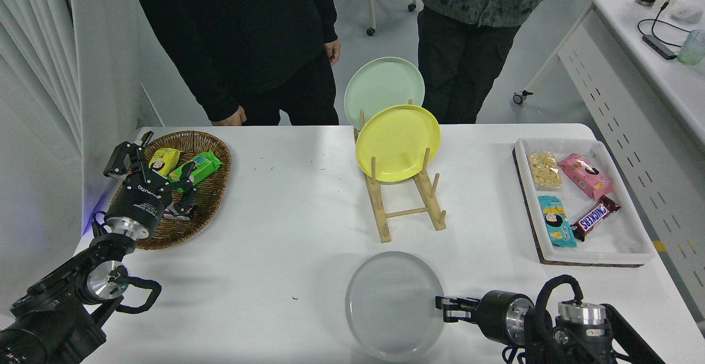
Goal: Place the plate on the table
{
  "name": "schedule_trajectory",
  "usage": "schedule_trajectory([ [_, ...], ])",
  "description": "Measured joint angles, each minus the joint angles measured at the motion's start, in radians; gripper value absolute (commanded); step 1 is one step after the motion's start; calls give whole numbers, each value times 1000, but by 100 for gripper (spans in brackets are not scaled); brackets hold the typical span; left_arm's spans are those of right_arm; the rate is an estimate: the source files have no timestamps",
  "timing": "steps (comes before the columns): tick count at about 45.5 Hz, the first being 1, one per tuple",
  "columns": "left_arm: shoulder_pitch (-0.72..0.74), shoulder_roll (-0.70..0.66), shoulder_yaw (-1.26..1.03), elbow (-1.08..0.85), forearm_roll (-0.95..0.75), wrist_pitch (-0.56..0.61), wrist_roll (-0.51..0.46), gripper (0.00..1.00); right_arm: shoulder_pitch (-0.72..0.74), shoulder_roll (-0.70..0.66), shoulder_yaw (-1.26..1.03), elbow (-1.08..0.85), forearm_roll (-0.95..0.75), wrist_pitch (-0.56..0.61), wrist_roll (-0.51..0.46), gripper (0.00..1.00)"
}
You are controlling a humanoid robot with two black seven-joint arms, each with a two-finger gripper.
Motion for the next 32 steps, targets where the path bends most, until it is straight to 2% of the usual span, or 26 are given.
schedule_trajectory([
  [17,0,0,0,0,0,0,0,98,-7,-20,-10,15,9,0,0,2],
  [19,0,0,0,0,0,0,0,98,-7,-23,-11,17,11,0,0,11],
  [21,0,0,0,0,0,0,0,98,-6,-26,-11,18,11,0,0,25],
  [27,0,0,0,0,0,0,0,98,-4,-32,-12,21,19,0,-1,27],
  [30,0,0,0,0,0,0,0,98,-4,-33,-12,21,26,0,-1,33],
  [32,0,0,0,0,0,0,0,98,-3,-35,-12,22,32,0,-1,67],
])
